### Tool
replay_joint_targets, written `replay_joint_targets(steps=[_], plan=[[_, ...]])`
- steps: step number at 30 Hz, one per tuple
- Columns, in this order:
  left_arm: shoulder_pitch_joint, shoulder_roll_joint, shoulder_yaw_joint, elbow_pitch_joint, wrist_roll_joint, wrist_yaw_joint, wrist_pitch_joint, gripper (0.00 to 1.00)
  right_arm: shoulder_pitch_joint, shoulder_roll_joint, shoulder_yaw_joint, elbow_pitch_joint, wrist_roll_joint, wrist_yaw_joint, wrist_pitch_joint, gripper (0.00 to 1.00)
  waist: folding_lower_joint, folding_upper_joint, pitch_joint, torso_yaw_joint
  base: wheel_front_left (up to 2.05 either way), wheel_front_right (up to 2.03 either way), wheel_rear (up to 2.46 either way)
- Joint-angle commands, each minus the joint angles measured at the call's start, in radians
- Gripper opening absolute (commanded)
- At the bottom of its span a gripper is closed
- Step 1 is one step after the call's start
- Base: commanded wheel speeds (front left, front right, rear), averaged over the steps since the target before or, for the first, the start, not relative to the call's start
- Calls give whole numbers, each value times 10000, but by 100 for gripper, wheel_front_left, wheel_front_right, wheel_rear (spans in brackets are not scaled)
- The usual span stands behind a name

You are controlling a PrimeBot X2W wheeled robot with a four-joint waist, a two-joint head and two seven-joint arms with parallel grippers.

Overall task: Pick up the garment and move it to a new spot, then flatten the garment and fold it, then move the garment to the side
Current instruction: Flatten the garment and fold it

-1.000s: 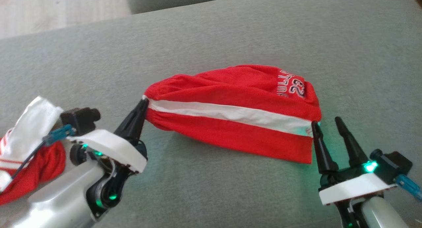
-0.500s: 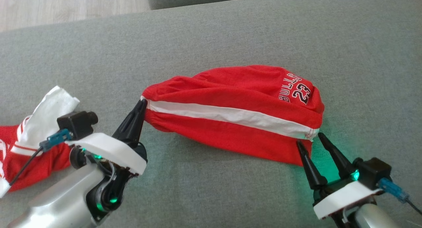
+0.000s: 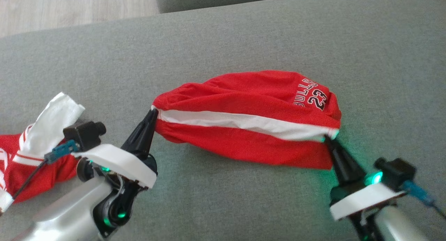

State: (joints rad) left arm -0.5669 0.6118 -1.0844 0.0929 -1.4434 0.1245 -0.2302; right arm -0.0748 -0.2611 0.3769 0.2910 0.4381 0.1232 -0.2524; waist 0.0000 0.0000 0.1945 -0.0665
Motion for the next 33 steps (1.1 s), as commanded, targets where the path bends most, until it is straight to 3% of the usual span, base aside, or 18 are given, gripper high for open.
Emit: replay_joint_targets(steps=[1, 6, 10, 16, 23, 28, 33], plan=[[-342, 316, 584, -264, 130, -89, -137, 0, -306, -71, -253, -741, -155, 75, -94, 0, 0, 0, -78, -51, 0, 0, 0], [-1135, 520, 1030, -964, 610, -275, -164, 0, -644, -246, -1903, -2580, -186, 75, -94, 0, 0, 0, -126, -147, 0, 0, 0], [-2824, 481, 1237, -1271, 1289, -288, 385, 0, -2101, -1107, -2729, -3033, -125, 75, -94, 0, 0, 0, 202, -233, 0, 0, 0], [-6139, -987, 1658, 134, 1998, -865, 933, 0, -5867, -2503, -3115, -1641, -46, 75, 2, 0, 0, 0, 1259, -261, 0, 0, 0], [-9122, -2381, 1908, 2570, 3299, -1810, 222, 0, -9303, -3134, -3217, -659, -312, 75, -72, 0, 0, 0, 2196, -522, 0, 0, 0], [-8923, -2616, 1985, 3123, 3568, -2307, -193, 0, -9185, -3165, -3245, -1202, -146, 75, -89, 0, 0, 0, 2498, -664, 0, 0, 0], [-6775, -2193, 1325, 2823, 4115, -2478, -298, 0, -6595, -2783, -3096, -1769, 145, 75, -91, 0, 0, 0, 2364, -758, 0, 0, 0]])
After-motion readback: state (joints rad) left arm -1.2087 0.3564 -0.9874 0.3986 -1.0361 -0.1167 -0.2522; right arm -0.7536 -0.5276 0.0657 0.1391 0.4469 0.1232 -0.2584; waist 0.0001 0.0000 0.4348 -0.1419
